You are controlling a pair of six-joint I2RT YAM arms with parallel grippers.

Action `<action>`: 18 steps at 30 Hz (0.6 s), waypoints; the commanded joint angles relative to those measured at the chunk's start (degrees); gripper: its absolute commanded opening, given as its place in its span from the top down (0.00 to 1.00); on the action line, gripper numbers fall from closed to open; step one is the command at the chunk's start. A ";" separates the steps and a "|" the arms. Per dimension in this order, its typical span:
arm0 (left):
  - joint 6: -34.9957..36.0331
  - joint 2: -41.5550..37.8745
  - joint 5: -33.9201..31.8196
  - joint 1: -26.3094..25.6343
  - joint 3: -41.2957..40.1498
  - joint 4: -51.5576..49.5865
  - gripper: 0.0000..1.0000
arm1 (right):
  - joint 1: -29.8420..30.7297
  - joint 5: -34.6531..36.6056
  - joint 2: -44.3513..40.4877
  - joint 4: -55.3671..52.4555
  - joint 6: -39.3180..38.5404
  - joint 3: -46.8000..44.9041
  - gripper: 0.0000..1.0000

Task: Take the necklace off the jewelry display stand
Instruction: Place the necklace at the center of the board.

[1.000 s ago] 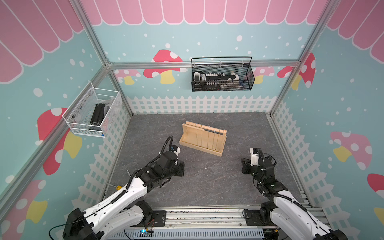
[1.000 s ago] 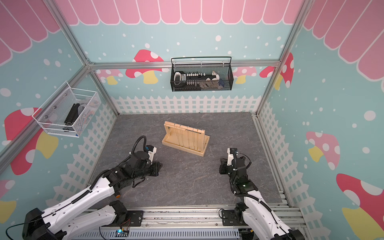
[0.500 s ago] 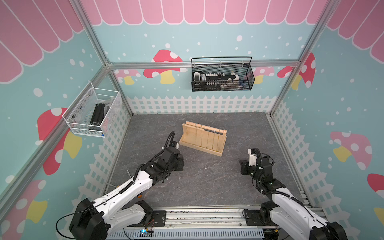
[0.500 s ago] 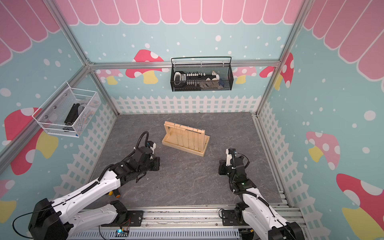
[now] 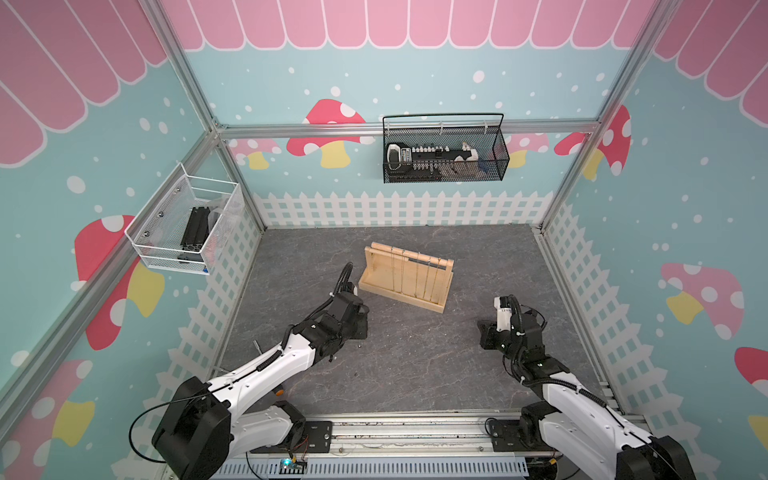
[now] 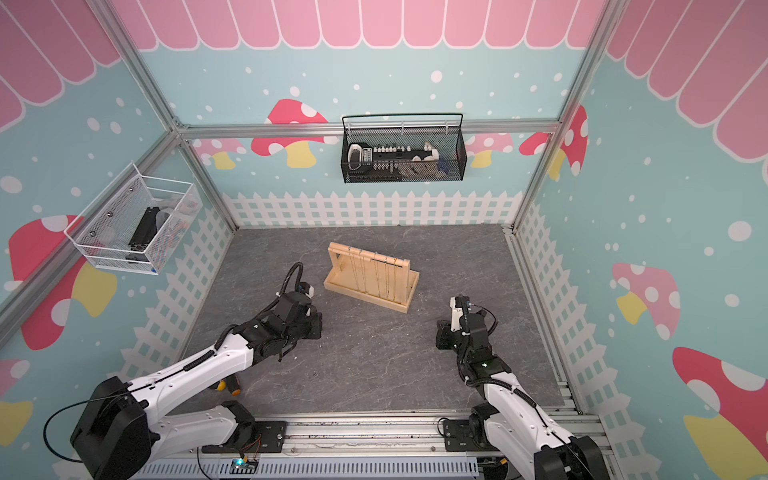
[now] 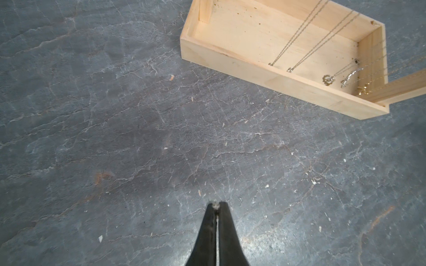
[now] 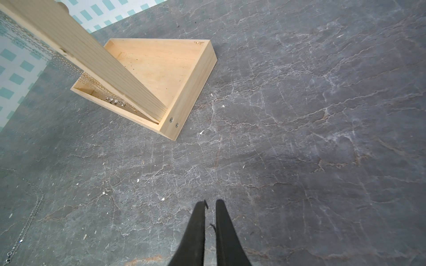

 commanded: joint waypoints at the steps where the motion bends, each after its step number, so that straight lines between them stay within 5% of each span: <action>1: 1.03 1.32 -2.41 0.31 -0.71 2.78 0.96 | 0.22 -0.45 0.28 1.11 0.54 1.33 0.87; 18: 0.76 12.72 -4.25 0.33 0.30 9.86 0.98 | 0.35 -0.91 2.11 1.88 0.71 1.52 0.86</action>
